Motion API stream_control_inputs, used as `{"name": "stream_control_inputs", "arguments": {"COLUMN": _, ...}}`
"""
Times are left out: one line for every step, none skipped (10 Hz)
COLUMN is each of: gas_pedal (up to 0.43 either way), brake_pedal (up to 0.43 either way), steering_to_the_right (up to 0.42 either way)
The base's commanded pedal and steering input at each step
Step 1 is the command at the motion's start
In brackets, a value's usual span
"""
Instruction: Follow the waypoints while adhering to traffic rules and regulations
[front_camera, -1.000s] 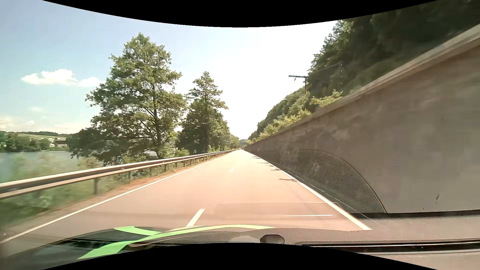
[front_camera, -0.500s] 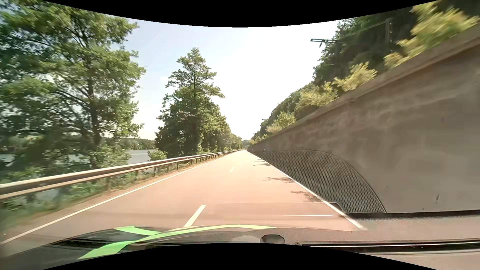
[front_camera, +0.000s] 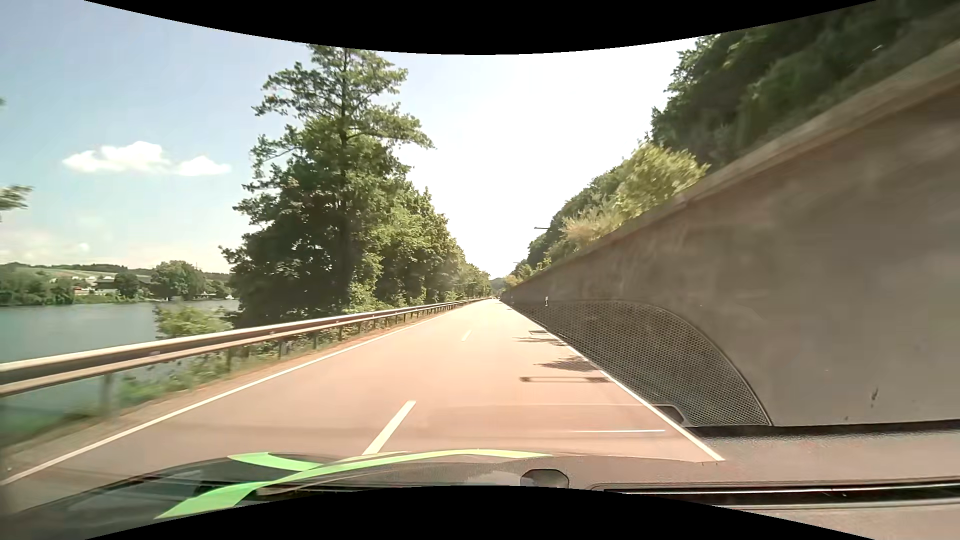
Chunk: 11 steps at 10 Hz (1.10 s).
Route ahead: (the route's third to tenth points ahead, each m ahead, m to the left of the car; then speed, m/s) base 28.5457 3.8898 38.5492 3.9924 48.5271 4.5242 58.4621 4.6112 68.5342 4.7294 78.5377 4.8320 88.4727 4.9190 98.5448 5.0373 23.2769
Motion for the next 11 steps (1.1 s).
{"name": "stream_control_inputs", "arguments": {"gas_pedal": 0.268, "brake_pedal": 0.0, "steering_to_the_right": -0.007}}
{"name": "stream_control_inputs", "arguments": {"gas_pedal": 0.268, "brake_pedal": 0.0, "steering_to_the_right": -0.007}}
{"name": "stream_control_inputs", "arguments": {"gas_pedal": 0.268, "brake_pedal": 0.0, "steering_to_the_right": -0.007}}
{"name": "stream_control_inputs", "arguments": {"gas_pedal": 0.28, "brake_pedal": 0.0, "steering_to_the_right": -0.005}}
{"name": "stream_control_inputs", "arguments": {"gas_pedal": 0.287, "brake_pedal": 0.0, "steering_to_the_right": -0.004}}
{"name": "stream_control_inputs", "arguments": {"gas_pedal": 0.299, "brake_pedal": 0.0, "steering_to_the_right": -0.003}}
{"name": "stream_control_inputs", "arguments": {"gas_pedal": 0.299, "brake_pedal": 0.0, "steering_to_the_right": -0.004}}
{"name": "stream_control_inputs", "arguments": {"gas_pedal": 0.299, "brake_pedal": 0.0, "steering_to_the_right": -0.003}}
{"name": "stream_control_inputs", "arguments": {"gas_pedal": 0.299, "brake_pedal": 0.0, "steering_to_the_right": -0.003}}
{"name": "stream_control_inputs", "arguments": {"gas_pedal": 0.268, "brake_pedal": 0.0, "steering_to_the_right": -0.004}}
{"name": "stream_control_inputs", "arguments": {"gas_pedal": 0.24, "brake_pedal": 0.0, "steering_to_the_right": -0.004}}
